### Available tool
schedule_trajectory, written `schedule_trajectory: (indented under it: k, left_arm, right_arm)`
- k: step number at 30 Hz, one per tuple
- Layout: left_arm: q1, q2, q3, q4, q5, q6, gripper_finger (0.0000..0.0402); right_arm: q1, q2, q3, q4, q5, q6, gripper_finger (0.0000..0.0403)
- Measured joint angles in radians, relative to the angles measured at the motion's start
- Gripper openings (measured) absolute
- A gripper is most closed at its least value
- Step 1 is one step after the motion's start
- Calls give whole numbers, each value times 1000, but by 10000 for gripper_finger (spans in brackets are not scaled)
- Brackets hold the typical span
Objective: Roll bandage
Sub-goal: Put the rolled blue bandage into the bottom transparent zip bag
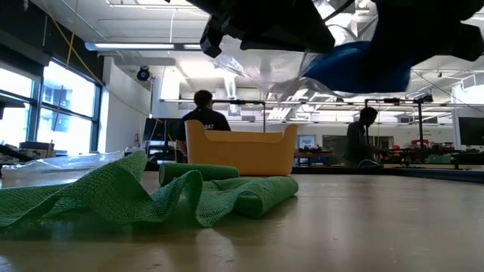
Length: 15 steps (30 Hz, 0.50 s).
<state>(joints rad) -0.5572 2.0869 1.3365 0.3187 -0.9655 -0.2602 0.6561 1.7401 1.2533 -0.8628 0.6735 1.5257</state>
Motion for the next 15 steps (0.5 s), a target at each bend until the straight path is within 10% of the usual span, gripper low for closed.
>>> schedule_trajectory:
  k: [15]
  left_arm:
    - [1,-1,0,-7,82,-132,0]
  right_arm:
    - [45,-17,0,30,64,-60,214]
